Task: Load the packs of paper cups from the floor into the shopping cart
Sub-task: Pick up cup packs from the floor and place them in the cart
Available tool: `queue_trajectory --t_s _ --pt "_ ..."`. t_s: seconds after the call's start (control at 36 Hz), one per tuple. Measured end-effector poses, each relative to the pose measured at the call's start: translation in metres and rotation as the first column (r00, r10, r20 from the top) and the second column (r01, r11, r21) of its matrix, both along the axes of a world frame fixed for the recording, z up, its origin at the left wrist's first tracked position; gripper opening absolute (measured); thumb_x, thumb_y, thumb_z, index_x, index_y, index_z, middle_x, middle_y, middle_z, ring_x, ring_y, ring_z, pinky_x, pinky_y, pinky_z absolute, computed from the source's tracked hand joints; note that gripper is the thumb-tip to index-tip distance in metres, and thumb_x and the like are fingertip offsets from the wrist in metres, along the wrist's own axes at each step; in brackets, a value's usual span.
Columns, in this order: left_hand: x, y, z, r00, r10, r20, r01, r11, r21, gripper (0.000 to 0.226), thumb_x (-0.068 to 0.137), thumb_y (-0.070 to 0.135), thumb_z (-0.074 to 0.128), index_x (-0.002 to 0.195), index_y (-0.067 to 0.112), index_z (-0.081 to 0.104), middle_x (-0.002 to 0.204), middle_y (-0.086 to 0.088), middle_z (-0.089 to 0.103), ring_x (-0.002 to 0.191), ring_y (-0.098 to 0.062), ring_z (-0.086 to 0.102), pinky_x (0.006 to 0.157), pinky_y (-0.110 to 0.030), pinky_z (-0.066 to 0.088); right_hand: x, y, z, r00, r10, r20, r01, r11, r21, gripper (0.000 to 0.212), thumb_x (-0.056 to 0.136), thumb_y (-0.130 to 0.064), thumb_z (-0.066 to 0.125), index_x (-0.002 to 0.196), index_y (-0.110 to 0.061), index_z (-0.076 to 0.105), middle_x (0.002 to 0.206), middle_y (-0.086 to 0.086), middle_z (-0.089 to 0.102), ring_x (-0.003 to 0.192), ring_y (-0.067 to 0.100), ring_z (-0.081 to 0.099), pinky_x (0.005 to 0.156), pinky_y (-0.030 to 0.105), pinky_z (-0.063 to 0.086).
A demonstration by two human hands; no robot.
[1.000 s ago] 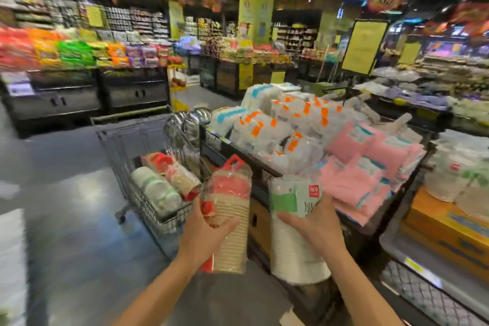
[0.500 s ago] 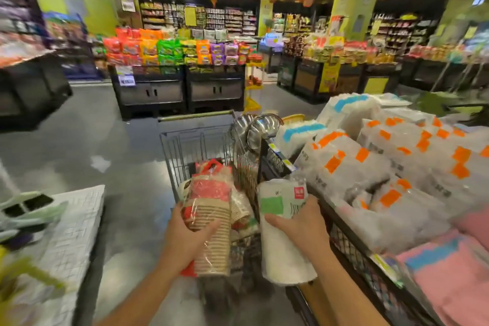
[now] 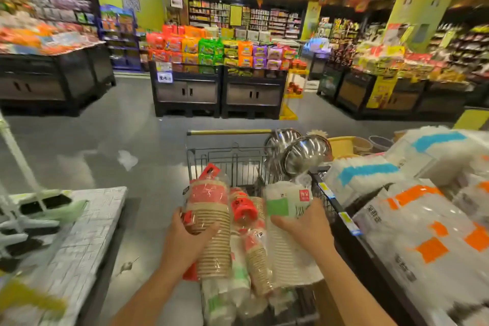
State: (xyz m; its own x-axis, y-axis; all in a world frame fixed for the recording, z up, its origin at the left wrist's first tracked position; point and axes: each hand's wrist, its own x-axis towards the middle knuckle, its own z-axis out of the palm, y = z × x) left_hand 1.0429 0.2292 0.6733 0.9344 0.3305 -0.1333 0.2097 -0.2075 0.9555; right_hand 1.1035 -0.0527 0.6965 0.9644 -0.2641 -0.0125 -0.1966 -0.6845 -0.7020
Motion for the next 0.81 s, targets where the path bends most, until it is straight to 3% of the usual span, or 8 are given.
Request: queue_trajectory --t_s 0.14,0.31,0.39,0.5,0.61,0.67,0.75,0.81 --pt "0.075 0.017 -0.007 0.997 -0.024 -0.067 0.024 1.000 -0.003 0.127 0.034 0.083 0.083 0.140 0.040 0.028 0.125 0.005 0.062 0.103 -0.023 0.069 0.092 -0.055 0.057 0.072 0.018 0.000 1.000 -0.009 -0.020 0.009 1.000 -0.002 0.112 0.026 -0.086 0.079 0.112 -0.024 0.044 0.102 -0.004 0.062 0.093 0.021 0.068 0.080 0.051 0.059" --pt "0.153 0.021 -0.021 0.992 -0.045 -0.115 0.042 0.999 -0.027 0.125 0.035 0.080 0.084 0.139 0.033 0.034 0.122 0.002 0.064 0.100 -0.023 0.071 0.088 -0.053 0.059 0.142 0.025 -0.005 0.995 -0.017 -0.094 0.014 0.999 -0.035 0.122 0.018 -0.090 0.075 0.114 -0.022 0.043 0.103 -0.004 0.060 0.093 0.021 0.067 0.080 0.050 0.060" --pt "0.190 0.018 -0.030 0.989 -0.028 -0.142 0.023 0.999 -0.042 0.125 0.034 0.077 0.086 0.139 0.031 0.036 0.122 0.001 0.064 0.100 -0.022 0.070 0.088 -0.052 0.060 0.176 0.028 -0.007 0.992 -0.027 -0.122 0.022 0.999 -0.043 0.113 0.026 -0.082 0.074 0.115 -0.020 0.041 0.103 -0.004 0.055 0.095 0.022 0.063 0.084 0.051 0.058" --pt "0.240 0.008 -0.044 0.980 0.010 -0.200 -0.016 1.000 -0.027 0.118 0.042 0.066 0.087 0.140 0.029 0.034 0.123 -0.001 0.062 0.103 -0.024 0.069 0.090 -0.052 0.059 0.233 0.027 -0.027 0.981 -0.013 -0.192 0.005 0.999 -0.041 0.110 0.026 -0.080 0.074 0.112 -0.022 0.041 0.103 -0.004 0.057 0.096 0.023 0.065 0.083 0.052 0.059" --pt "0.289 -0.006 -0.069 0.963 0.073 -0.259 -0.056 0.996 0.070 0.101 0.059 0.052 0.090 0.140 0.024 0.036 0.124 -0.001 0.058 0.108 -0.024 0.064 0.096 -0.048 0.055 0.301 0.029 -0.063 0.967 0.041 -0.251 -0.063 0.995 -0.078 0.117 0.031 -0.081 0.078 0.124 -0.019 0.043 0.112 0.001 0.058 0.105 0.029 0.065 0.086 0.053 0.057" --pt "0.312 -0.008 -0.086 0.941 0.103 -0.323 -0.076 0.992 0.096 0.104 0.053 0.057 0.088 0.138 0.026 0.038 0.121 0.000 0.061 0.104 -0.022 0.065 0.094 -0.046 0.056 0.331 0.033 -0.084 0.940 0.053 -0.337 -0.087 0.993 -0.086 0.111 0.042 -0.077 0.084 0.125 -0.016 0.041 0.116 0.003 0.058 0.110 0.031 0.062 0.091 0.052 0.054" --pt "0.340 -0.008 -0.121 0.894 0.172 -0.413 -0.117 0.981 0.154 0.115 0.041 0.071 0.082 0.137 0.030 0.036 0.125 -0.001 0.061 0.105 -0.024 0.067 0.093 -0.048 0.056 0.368 0.040 -0.117 0.918 0.055 -0.392 -0.098 0.991 -0.092 0.120 0.034 -0.084 0.078 0.126 -0.013 0.043 0.118 0.007 0.060 0.112 0.034 0.062 0.093 0.054 0.053" --pt "0.355 -0.007 -0.142 0.862 0.204 -0.465 -0.124 0.973 0.197 0.118 0.043 0.072 0.080 0.143 0.030 0.033 0.127 -0.001 0.058 0.108 -0.026 0.065 0.095 -0.048 0.055 0.386 0.045 -0.138 0.900 0.063 -0.431 -0.116 0.989 -0.097 0.120 0.045 -0.081 0.082 0.132 -0.010 0.041 0.128 0.010 0.055 0.118 0.035 0.058 0.098 0.053 0.050"
